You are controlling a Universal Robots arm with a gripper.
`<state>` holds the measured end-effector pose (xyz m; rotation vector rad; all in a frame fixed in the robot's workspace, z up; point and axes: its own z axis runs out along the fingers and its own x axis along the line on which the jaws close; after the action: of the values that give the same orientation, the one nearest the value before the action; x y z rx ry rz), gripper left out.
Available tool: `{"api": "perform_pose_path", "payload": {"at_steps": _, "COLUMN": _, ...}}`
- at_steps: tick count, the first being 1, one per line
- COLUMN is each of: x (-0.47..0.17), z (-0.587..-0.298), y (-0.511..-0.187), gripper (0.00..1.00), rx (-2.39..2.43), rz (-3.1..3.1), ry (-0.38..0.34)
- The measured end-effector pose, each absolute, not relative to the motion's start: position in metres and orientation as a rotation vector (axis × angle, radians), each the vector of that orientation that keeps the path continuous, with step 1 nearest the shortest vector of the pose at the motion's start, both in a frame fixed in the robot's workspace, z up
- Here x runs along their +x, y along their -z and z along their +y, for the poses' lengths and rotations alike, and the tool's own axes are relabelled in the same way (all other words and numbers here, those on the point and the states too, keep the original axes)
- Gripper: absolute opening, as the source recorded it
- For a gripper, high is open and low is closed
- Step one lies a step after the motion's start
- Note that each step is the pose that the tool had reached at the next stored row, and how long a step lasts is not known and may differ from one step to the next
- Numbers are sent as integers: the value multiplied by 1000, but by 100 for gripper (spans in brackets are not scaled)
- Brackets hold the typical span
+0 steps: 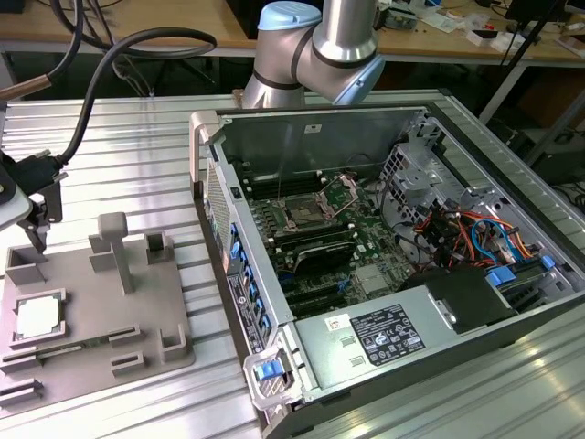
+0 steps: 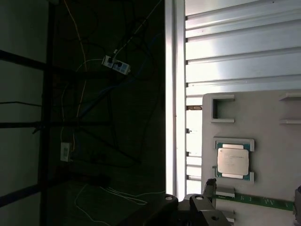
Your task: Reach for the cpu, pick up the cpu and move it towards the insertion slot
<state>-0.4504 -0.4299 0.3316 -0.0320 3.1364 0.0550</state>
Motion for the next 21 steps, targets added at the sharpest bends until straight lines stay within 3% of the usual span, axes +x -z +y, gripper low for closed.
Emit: {"api": "perform_pose_path", "payload": {"at_steps": 21, "x": -450, "z": -436, "y": -292, "gripper": 66, "rx": -41, "rz": 3141, "ry": -56}}
